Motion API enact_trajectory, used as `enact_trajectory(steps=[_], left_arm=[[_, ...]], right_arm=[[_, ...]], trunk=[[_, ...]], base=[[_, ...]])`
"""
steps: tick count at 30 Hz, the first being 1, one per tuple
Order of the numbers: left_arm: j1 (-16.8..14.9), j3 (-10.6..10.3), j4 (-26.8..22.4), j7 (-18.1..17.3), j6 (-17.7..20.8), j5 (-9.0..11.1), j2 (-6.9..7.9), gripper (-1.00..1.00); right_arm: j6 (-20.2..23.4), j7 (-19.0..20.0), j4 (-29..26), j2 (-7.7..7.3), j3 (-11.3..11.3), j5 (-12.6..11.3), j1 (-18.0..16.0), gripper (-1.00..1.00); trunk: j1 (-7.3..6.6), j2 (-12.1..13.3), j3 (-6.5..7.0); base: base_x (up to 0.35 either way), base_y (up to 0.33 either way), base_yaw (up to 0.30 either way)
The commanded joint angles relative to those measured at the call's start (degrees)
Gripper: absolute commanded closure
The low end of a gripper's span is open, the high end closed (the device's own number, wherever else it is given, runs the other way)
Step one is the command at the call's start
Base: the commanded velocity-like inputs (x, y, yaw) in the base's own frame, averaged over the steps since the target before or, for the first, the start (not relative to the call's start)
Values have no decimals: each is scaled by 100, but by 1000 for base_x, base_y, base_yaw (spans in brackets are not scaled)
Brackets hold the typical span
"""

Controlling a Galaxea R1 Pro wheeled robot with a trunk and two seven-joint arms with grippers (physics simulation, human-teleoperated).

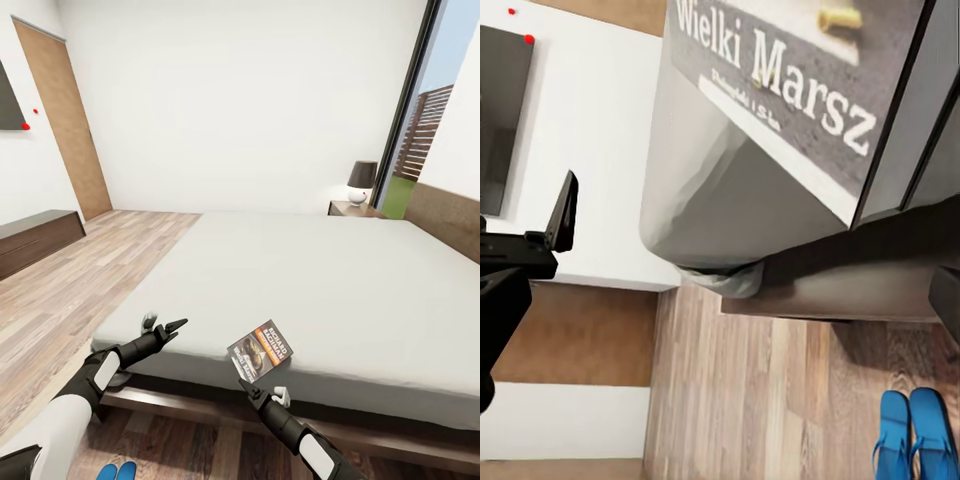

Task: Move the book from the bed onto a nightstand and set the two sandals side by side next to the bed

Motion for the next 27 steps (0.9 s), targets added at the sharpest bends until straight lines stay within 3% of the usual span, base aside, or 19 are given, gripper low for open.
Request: enact_trajectory(steps=[1,27], left_arm=[[-4,11,3,-10,42,23,0,-100],[-4,11,2,-11,43,23,2,-100]], right_arm=[[48,8,-1,-3,18,-65,-3,-100],[51,8,3,-3,13,-73,-2,-100]], trunk=[[-1,-2,-5],[-1,-2,-5]], base=[[0,0,0],[10,0,0]])
